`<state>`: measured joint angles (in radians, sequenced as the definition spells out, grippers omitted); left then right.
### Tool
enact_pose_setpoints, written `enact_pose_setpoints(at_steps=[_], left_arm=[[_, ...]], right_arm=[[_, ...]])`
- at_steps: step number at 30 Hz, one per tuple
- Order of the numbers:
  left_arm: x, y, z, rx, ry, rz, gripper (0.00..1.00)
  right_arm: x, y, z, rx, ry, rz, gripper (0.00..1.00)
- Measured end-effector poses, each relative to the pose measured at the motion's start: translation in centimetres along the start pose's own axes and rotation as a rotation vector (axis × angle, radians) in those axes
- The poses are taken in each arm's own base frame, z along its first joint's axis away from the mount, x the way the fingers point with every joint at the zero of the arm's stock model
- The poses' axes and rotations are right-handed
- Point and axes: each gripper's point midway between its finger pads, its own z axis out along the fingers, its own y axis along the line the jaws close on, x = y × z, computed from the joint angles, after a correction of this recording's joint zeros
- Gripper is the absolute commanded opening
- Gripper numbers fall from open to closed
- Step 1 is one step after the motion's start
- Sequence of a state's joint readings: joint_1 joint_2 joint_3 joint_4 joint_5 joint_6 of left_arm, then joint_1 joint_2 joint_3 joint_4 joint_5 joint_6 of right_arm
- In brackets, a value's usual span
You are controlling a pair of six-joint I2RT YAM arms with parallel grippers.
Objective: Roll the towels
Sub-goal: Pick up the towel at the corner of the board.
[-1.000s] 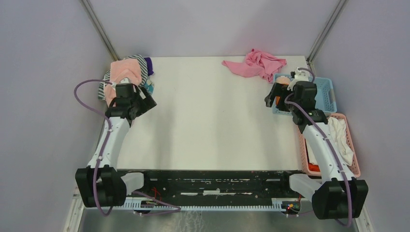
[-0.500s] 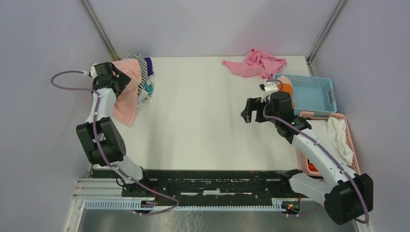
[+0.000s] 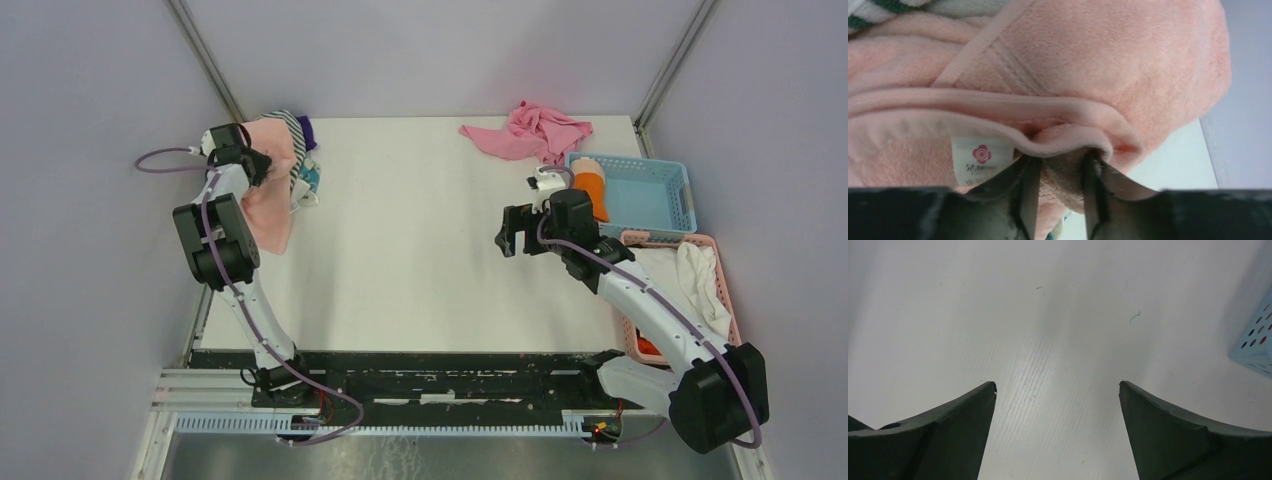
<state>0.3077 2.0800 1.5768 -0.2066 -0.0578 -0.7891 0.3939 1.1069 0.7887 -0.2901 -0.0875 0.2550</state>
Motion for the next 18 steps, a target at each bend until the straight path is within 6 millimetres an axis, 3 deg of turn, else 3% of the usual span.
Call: enact_pose_setpoints(at_steps=[4, 9, 11, 14, 18], left_arm=[[-0.3, -1.2, -0.5, 0.056, -0.008, -0.005, 0.05], [-1.1, -2.7, -4.3, 0.109, -0.036, 0.018, 0.03], [-2.1, -4.7, -7.1, 0.157, -0.068, 0.042, 0.04], [-3.4, -8.8, -12.9, 0.268, -0.132, 0.091, 0.05], [-2.2, -15.0, -21.7, 0.445, -0.174, 0.182, 0.06]], right_arm=[[0.1, -0.1, 0.2, 0.001, 0.006, -0.001, 1.0], [0.1, 0.1, 0.2, -0.005, 0.004, -0.001, 1.0], [0.1, 0.1, 0.2, -0.009, 0.004, -0.001, 1.0], [0.1, 0.3, 0.2, -0.018, 0.007, -0.002, 0.99], [-0.1, 0.6, 0.0, -0.033, 0.009, -0.007, 0.99]])
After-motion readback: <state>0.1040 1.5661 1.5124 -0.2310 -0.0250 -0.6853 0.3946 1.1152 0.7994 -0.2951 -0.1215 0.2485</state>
